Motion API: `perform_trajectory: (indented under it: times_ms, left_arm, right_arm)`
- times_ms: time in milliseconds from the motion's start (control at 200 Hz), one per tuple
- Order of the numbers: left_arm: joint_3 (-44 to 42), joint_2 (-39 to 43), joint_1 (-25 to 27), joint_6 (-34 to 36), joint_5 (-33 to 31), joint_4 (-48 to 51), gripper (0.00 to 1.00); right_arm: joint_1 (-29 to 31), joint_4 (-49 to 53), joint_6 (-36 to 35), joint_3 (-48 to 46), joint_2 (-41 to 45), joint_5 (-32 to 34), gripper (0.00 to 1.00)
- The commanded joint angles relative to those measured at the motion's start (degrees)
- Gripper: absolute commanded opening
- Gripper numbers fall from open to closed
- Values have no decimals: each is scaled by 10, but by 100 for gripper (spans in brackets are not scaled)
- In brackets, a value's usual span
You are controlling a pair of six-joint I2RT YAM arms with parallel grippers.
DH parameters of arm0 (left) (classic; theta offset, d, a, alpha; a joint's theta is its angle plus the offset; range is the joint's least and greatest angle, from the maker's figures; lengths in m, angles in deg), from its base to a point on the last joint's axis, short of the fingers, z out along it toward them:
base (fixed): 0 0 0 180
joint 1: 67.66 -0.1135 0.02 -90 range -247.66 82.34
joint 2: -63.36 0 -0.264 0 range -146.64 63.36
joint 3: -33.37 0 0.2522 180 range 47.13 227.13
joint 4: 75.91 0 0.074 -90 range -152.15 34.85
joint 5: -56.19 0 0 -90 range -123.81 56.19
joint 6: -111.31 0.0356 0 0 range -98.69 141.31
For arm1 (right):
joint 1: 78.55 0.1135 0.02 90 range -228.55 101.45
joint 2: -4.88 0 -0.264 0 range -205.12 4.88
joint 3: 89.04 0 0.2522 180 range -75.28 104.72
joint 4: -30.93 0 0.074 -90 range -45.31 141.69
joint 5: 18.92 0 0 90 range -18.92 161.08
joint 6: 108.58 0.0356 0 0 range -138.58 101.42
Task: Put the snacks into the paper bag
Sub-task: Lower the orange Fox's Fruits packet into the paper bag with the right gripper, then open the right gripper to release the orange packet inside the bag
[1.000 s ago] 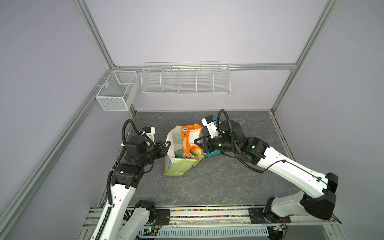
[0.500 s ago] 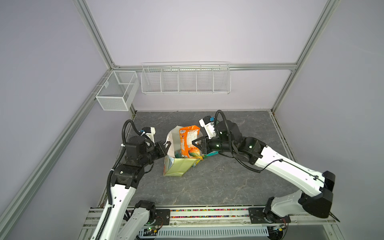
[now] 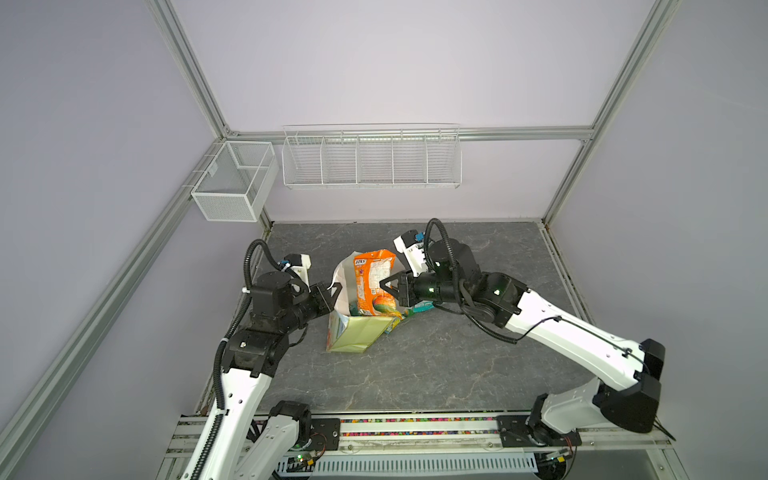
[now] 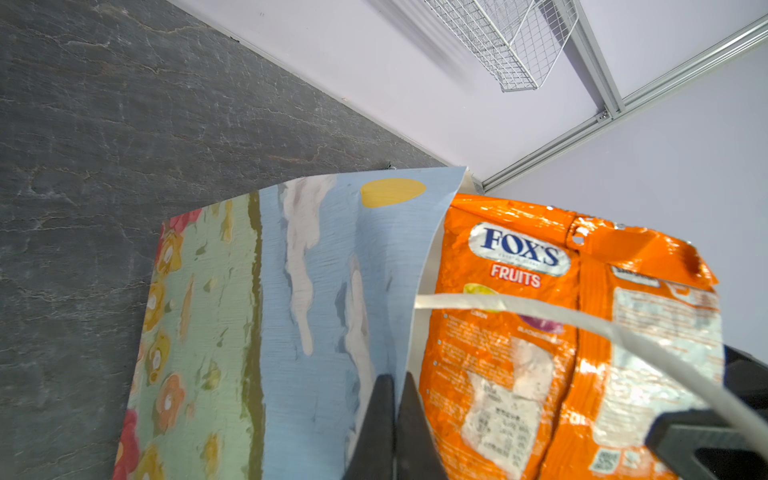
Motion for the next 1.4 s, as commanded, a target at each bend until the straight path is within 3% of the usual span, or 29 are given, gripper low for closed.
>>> perform_trajectory:
  times_ms: [0, 840, 935, 1045, 1395]
  left_arm:
    - [5, 3, 2, -3, 11, -21, 0]
    - [1, 5, 2, -3, 12, -23, 0]
    - [1, 5, 2, -3, 12, -23, 0]
    - [1, 6, 2, -4, 11, -23, 0]
    - [1, 8, 2, -4, 10, -20, 0]
  right_arm:
    - [5, -32, 3, 19, -6, -12, 11]
    - [10, -35, 10, 21, -26, -20, 14]
    - [10, -36, 10, 22, -26, -21, 20]
    - [11, -35, 7, 24, -27, -23, 42]
    - [12, -27, 3, 18, -14, -14, 44]
